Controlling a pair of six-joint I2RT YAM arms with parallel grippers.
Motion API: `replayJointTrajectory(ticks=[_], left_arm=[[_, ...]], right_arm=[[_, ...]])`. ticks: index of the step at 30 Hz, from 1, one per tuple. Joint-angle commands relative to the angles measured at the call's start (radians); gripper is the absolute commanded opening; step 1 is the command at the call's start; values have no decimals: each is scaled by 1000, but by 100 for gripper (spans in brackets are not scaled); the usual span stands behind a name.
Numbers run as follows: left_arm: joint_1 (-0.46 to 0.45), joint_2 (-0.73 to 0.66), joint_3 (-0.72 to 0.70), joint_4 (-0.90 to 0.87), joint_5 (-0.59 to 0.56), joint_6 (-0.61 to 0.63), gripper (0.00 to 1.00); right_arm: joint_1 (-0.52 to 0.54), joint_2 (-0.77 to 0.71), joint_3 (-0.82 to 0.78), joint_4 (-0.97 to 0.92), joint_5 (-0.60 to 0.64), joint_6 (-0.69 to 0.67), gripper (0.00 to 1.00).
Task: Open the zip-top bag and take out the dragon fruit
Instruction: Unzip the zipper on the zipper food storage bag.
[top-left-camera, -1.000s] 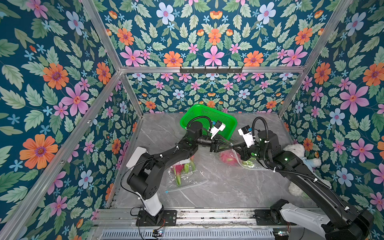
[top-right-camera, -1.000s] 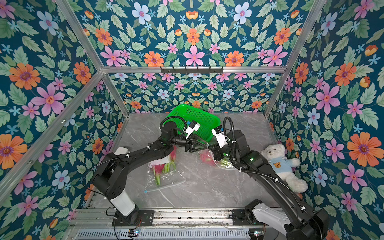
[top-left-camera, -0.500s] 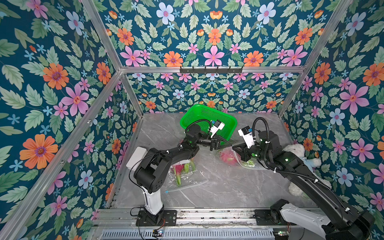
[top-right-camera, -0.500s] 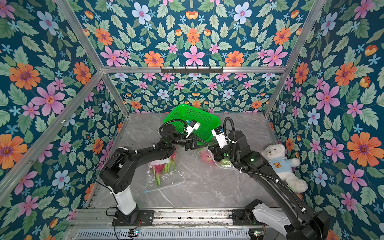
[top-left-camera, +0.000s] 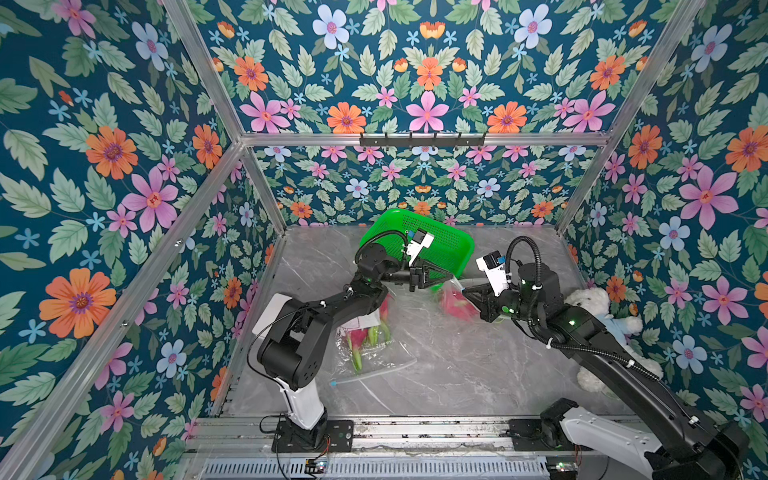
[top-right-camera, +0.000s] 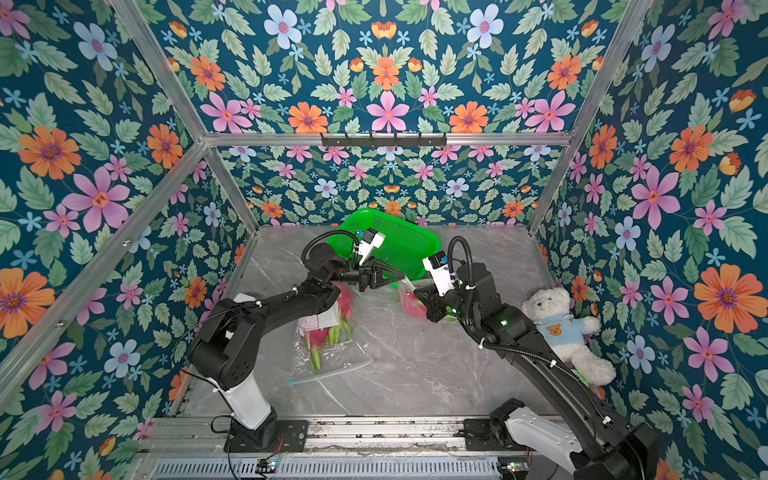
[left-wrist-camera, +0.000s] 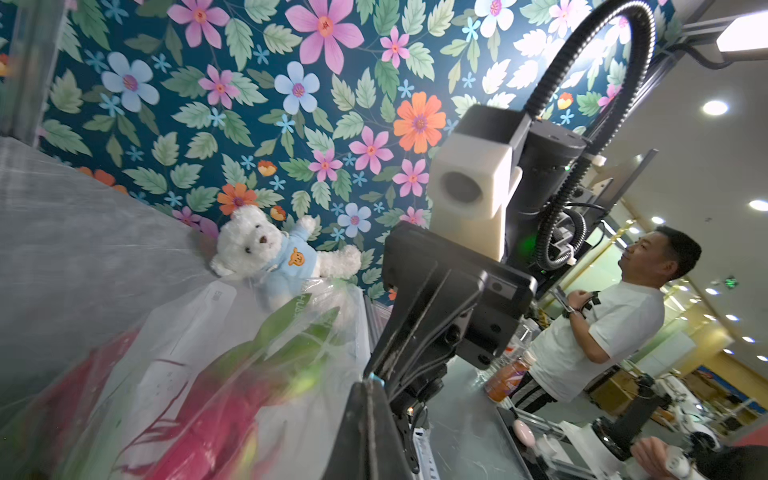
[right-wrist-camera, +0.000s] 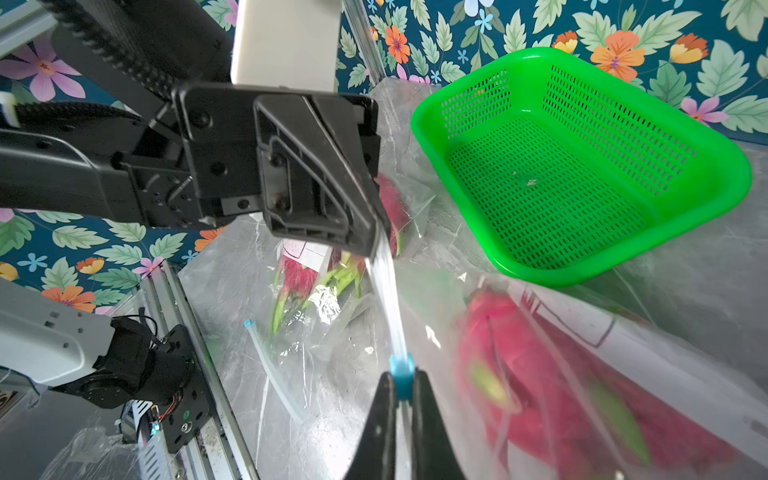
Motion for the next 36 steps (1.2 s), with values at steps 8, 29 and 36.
replayJointTrajectory(ticks=[8,29,36], left_arm=[[73,-85,32,-392,-203,314,0],[179,-113,16,-444,-274,321,0],[170,-97,5,-400,-241,290,0]], right_arm=[[-4,-48,-39,-143,62,11,0],[-67,-239,-122,-307,162,95,0],[-67,-230,-114,-285,160,105,0]])
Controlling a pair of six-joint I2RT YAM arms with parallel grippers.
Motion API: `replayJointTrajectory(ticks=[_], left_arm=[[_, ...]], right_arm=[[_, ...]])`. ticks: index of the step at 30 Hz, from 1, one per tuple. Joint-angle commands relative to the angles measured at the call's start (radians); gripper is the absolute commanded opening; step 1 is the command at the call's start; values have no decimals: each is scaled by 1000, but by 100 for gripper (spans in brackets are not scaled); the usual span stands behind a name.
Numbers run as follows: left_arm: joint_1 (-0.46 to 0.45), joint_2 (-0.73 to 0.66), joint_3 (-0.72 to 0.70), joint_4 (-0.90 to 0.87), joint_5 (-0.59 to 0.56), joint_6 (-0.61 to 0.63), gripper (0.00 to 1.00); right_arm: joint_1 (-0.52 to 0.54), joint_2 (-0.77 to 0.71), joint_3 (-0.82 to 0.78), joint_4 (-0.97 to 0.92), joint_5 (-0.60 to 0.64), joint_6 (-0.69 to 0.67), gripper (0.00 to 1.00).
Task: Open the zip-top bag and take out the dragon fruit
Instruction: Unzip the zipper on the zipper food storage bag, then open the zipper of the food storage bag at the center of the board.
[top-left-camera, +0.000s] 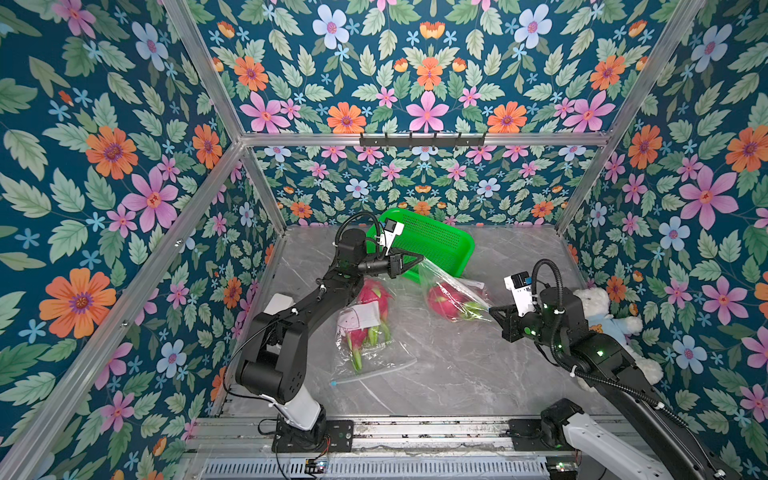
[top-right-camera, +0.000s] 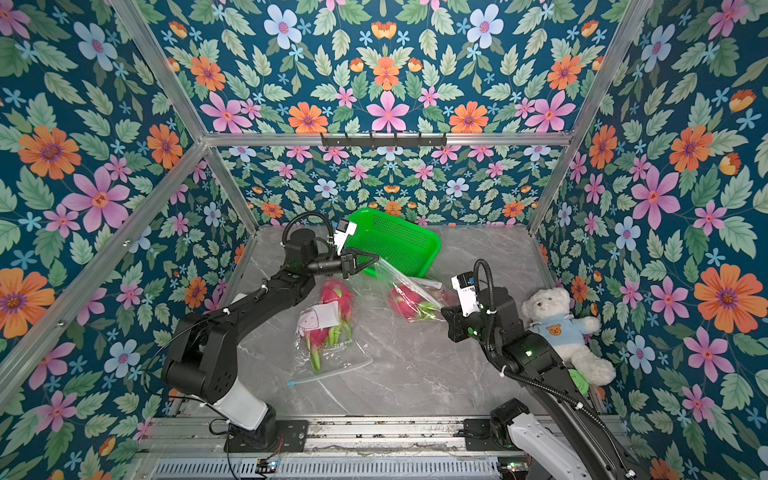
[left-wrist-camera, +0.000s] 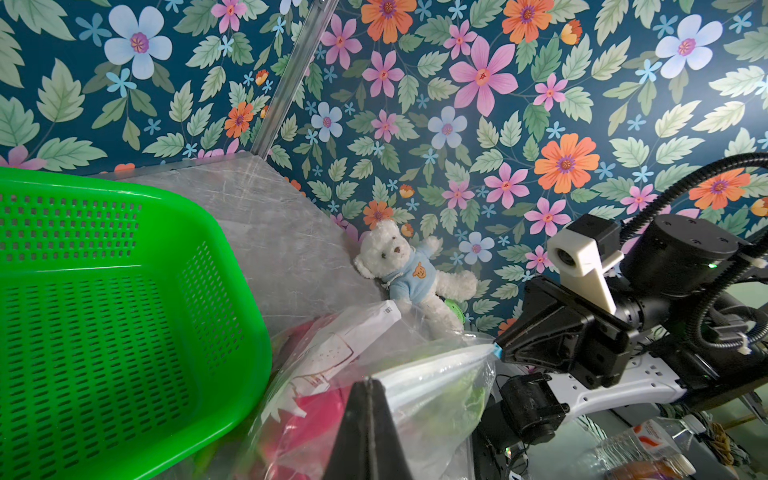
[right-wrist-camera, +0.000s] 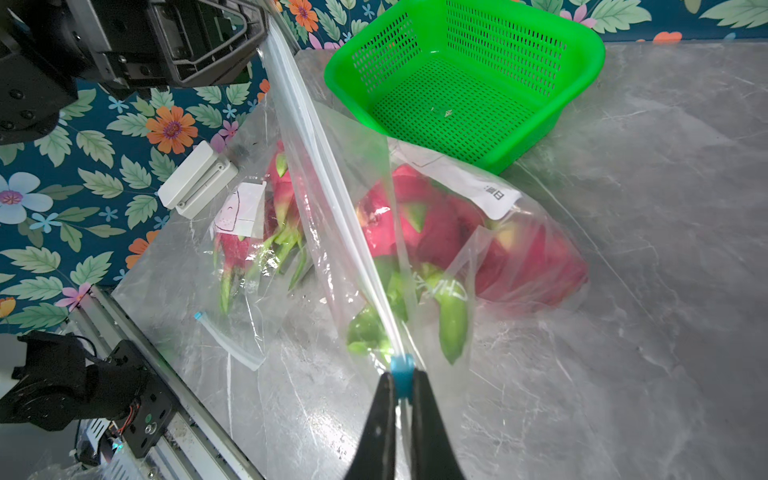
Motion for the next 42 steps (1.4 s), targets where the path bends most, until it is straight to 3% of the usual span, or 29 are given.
replayJointTrajectory(ticks=[1,22,28,32,37,42], left_arm=[[1,0,0,65,-53,-12,0],[-1,-25,-2,9,-103,41,0],[-39,-19,1,-3,-80,71,0],[-77,-23,3,-44,-58,118,0],[-88,-31,-10,-38,-37,129,0],[-90,-38,-10,-33,-29,132,0]], right_arm=[[-3,6,9,-69,31,17,0],[-2,-20,12,-163,103,20,0],[-2,8,61,-81,20,20,1],[-3,39,117,5,-52,3,35],[-2,121,157,74,-63,-50,50],[-2,241,182,116,-104,-67,57]])
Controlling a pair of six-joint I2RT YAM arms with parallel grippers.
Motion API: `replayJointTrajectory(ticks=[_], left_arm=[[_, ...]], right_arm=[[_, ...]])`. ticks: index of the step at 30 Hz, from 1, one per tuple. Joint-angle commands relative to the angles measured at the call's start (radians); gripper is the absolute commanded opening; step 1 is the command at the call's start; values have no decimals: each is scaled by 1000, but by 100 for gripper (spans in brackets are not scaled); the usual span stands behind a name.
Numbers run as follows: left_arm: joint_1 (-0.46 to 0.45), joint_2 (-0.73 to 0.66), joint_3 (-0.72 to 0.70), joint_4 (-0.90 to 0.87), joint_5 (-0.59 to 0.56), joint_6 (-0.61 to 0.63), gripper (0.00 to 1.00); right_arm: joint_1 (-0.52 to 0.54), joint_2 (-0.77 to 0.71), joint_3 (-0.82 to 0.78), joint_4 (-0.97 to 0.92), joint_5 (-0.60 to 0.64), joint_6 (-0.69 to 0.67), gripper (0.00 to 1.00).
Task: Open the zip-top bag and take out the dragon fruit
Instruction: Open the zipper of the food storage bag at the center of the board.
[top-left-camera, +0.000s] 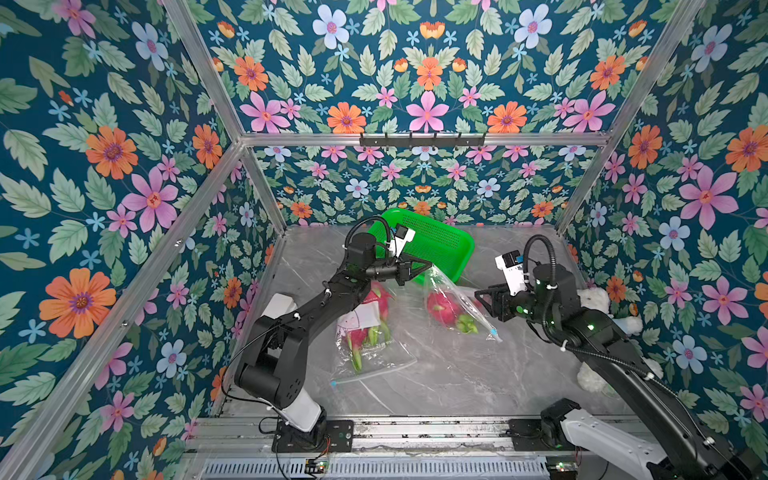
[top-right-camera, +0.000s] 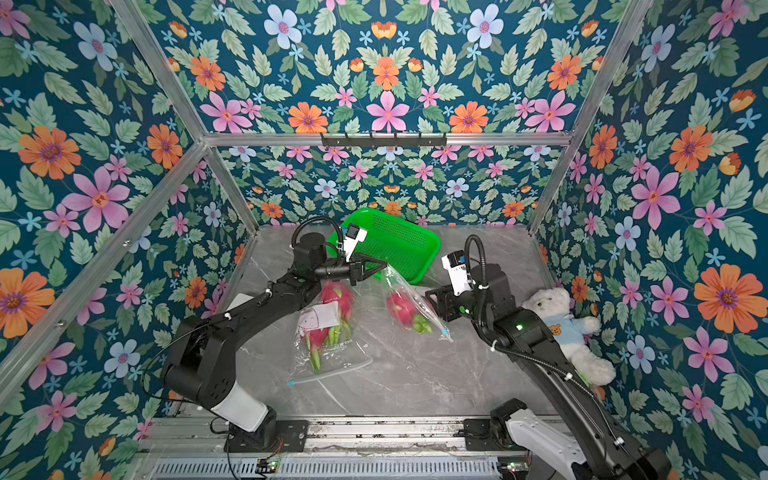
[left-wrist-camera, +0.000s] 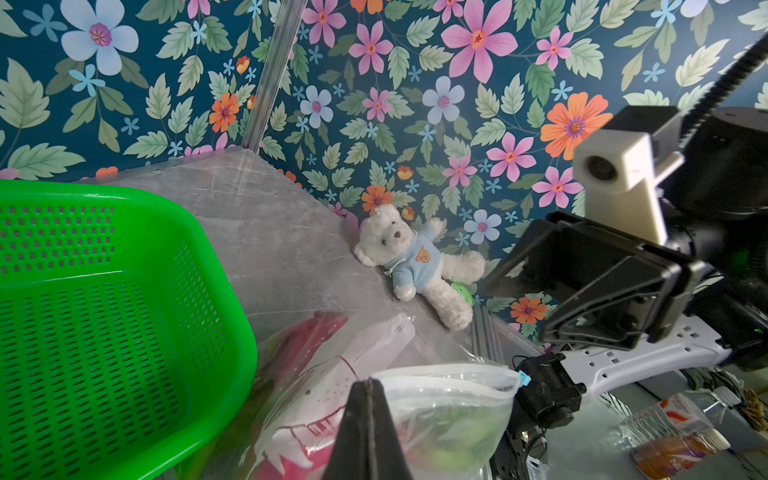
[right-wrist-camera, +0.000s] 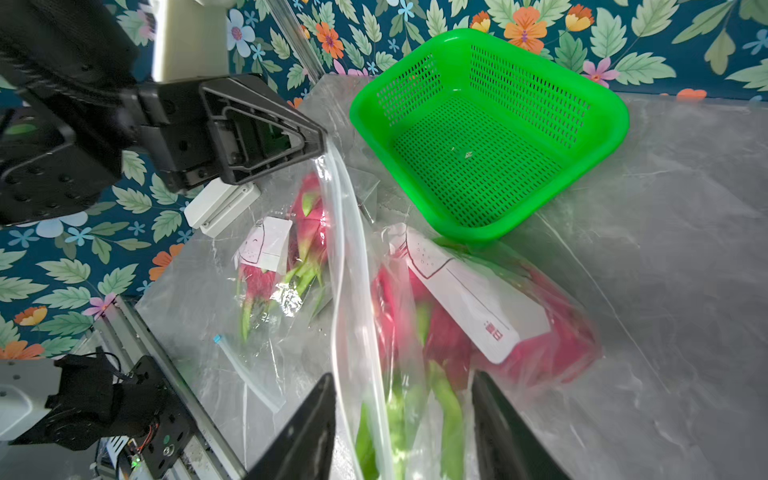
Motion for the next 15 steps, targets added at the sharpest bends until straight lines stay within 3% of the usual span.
replayJointTrajectory(ticks=[1,10,12,15], left_arm=[[-2,-9,0,24,20,22,0],[-2,-14,-6,52,25,5,0],[-2,-13,-9,60,28,-2,0],[-2,-16,-14,66,27,-7,0]], right_arm=[[1,48,2,66,-57,-21,58],[6,136,-71,196,-127,43,60],[13,144,-82,210,-132,53,53],[15,147,-85,202,-114,56,22]])
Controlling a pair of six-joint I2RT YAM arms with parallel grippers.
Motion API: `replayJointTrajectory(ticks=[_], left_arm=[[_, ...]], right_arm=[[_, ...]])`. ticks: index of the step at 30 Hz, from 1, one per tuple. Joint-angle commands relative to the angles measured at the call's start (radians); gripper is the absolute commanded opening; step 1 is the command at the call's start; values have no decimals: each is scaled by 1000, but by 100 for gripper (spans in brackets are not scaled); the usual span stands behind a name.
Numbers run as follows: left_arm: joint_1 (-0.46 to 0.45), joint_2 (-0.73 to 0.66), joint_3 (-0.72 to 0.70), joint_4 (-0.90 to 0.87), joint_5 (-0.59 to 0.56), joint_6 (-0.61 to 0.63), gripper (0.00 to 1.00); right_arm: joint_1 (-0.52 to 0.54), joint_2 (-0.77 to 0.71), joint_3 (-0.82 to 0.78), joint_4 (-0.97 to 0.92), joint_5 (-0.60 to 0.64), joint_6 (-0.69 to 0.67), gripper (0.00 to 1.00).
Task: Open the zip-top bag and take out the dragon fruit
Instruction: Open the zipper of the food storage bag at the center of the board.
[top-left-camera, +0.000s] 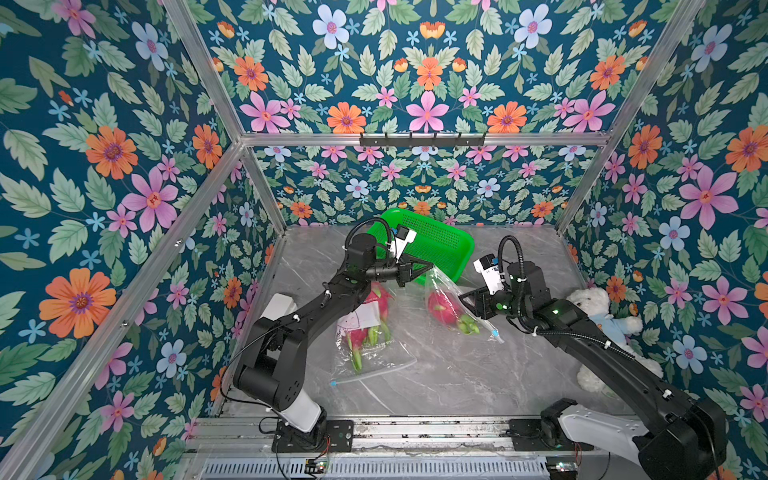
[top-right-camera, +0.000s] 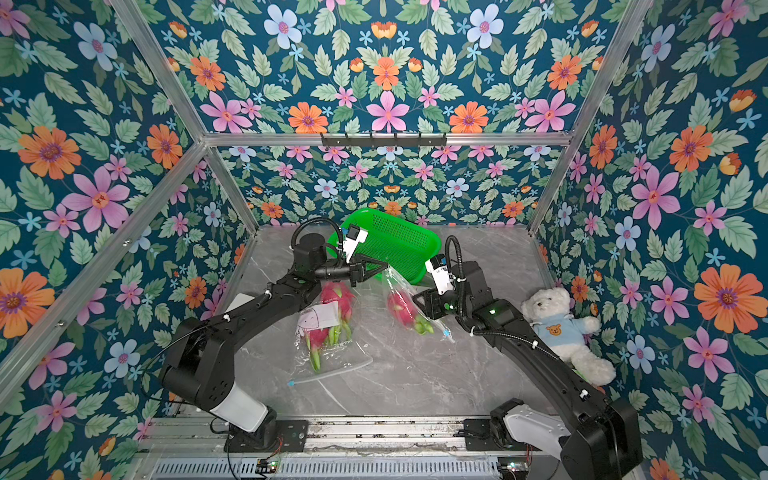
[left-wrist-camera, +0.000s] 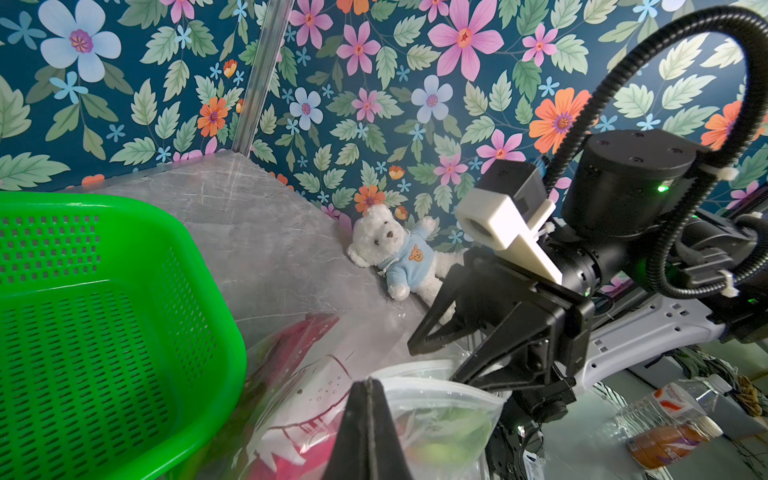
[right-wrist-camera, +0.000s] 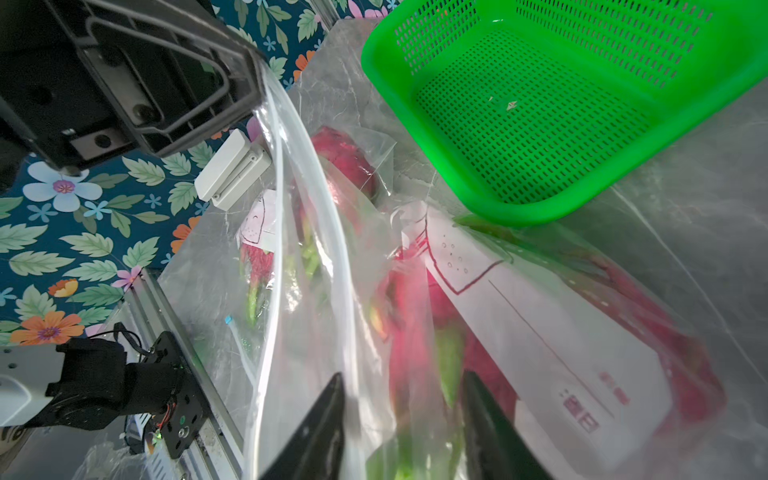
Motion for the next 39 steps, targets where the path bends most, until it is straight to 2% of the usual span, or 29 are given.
replayJointTrajectory(ticks=[1,2,6,10,17,19,24,30,32,35,36,39], left_arm=[[2,-9,-3,48,15,-7,0],[2,-9,-6,50,15,-8,0],[2,-8,-18,55,15,-11,0],[2,-6,-22,55,19,-12,0],[-1,0,-20,53,48,-18,0],[-5,0,-19,53,52,-18,0],[-13,-2,-16,50,57,-20,0],[-18,-5,-13,61,58,-37,2],[-18,-18,-6,63,45,-46,33],[-23,-47,18,1,-5,5,67],[-27,-54,31,-33,-18,32,75],[-48,-48,86,-124,-27,102,84]], right_arm=[[1,-4,0,35,1,20,8],[1,-8,2,32,15,20,0],[1,-41,15,9,102,27,0],[1,-78,33,-7,240,11,0],[1,-112,48,42,401,-40,0],[1,-102,42,56,390,-40,0],[4,-68,86,-22,272,-25,0],[4,-124,70,-56,189,-15,0],[4,-124,71,-67,171,-19,0],[4,-112,71,-66,131,-10,0],[3,-108,69,-64,122,-9,0],[4,-95,73,-65,107,-16,0]])
